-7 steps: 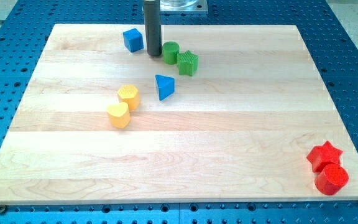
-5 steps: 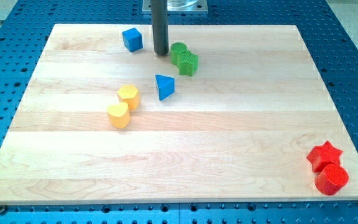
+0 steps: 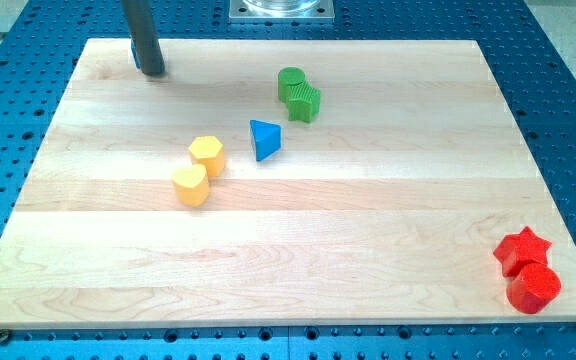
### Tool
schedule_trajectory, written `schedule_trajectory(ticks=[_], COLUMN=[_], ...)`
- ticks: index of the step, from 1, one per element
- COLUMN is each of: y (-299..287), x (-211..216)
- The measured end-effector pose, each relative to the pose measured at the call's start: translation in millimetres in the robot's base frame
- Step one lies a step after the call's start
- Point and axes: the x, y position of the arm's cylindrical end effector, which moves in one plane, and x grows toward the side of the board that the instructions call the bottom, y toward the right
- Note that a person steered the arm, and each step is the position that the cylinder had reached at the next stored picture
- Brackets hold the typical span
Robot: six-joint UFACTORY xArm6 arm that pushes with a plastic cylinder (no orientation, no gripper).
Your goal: Move the blue blocks to the top left corner of the board
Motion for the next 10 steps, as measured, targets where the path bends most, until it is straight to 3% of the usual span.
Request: schedule_trajectory(ticks=[1, 2, 3, 4, 5, 6, 7, 8, 10], y=[21.4, 36.6, -4.6, -25.8, 53.7, 157.8, 209.7, 217.1, 142.5], x=[19.0, -5.2, -15.4, 20.5, 101.6, 115.2, 127.3, 211.4, 122.4])
